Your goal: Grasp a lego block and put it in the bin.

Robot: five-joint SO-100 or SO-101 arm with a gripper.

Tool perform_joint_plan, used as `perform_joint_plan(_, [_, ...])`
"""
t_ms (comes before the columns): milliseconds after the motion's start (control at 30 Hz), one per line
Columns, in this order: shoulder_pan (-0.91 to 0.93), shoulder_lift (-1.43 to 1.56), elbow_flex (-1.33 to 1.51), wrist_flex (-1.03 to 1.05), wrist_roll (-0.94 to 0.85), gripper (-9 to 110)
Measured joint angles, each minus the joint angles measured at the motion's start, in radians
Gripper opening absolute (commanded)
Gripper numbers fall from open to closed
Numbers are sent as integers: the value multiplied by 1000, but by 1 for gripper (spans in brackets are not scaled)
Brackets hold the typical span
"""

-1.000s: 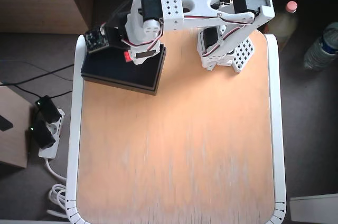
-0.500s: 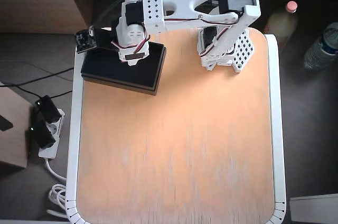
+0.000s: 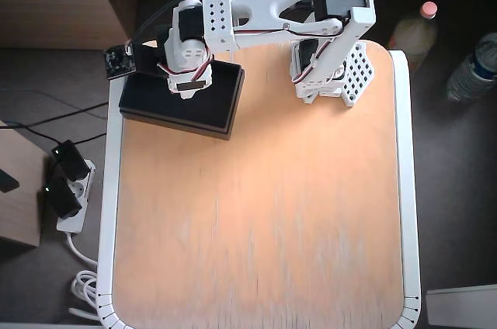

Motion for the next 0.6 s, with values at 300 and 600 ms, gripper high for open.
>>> perform_joint_plan(300, [0, 0, 0, -2, 9, 14])
perform_joint_plan(600, [-12, 2, -6, -6, 14, 16])
